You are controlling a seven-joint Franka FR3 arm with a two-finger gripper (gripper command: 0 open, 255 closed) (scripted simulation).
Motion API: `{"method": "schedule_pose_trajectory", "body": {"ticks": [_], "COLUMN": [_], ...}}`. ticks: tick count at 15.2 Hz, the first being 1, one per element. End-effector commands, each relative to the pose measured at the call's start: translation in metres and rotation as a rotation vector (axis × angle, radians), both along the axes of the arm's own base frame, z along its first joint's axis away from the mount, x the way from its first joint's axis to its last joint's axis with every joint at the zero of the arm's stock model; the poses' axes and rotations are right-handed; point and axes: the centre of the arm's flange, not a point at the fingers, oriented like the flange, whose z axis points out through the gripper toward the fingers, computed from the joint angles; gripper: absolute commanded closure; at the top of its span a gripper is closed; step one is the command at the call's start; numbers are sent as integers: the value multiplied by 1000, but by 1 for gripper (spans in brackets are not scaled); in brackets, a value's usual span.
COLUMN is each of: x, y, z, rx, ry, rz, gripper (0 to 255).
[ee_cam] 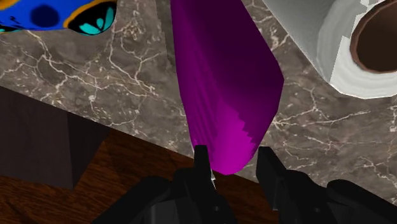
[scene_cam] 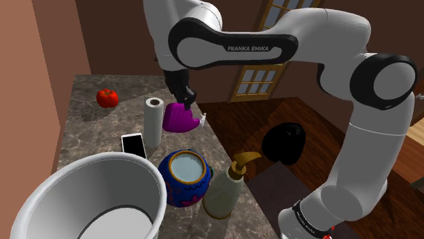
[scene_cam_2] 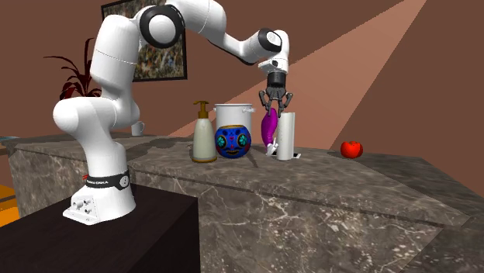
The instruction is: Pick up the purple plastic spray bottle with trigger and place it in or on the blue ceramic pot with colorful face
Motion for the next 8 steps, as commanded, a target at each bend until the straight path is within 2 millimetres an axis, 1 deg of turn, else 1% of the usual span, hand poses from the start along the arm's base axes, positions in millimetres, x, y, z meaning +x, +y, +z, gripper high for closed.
{"method": "schedule_pose_trajectory", "body": {"ticks": [1, 8], "x": [1, 1], "y": [0, 0], "z": [11, 47], "rx": [0, 0], "ry": [0, 0], "rz": [0, 0], "gripper": [255, 255]}}
